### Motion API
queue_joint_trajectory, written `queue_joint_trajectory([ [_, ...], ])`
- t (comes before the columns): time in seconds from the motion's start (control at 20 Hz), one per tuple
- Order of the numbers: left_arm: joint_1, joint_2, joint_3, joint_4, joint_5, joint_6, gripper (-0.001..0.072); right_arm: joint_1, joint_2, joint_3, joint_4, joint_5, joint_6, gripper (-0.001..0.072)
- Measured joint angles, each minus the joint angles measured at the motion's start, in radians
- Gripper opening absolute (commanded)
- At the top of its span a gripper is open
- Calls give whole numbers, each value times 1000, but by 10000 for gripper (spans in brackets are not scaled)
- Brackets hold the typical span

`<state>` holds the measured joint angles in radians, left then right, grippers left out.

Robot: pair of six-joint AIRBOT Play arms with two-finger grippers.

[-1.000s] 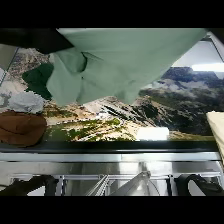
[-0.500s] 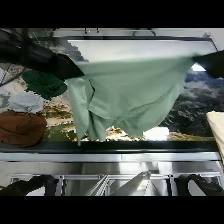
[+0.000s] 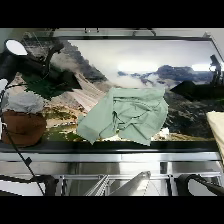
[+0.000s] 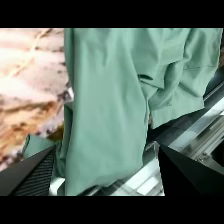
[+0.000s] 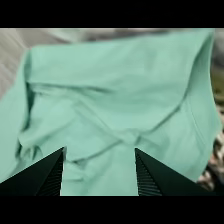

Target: Fold the shirts.

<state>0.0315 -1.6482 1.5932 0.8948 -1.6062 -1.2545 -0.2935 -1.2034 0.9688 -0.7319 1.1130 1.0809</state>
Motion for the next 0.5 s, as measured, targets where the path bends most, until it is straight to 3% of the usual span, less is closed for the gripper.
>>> queue_joint_trajectory([
  [0.25, 74, 124, -363, -6, 3, -21, 712, 48, -56, -100, -39, 2, 11, 503],
  [0.5, 24, 288, -705, -10, 124, -26, 711, 159, -194, -124, 16, -131, -37, 502],
])
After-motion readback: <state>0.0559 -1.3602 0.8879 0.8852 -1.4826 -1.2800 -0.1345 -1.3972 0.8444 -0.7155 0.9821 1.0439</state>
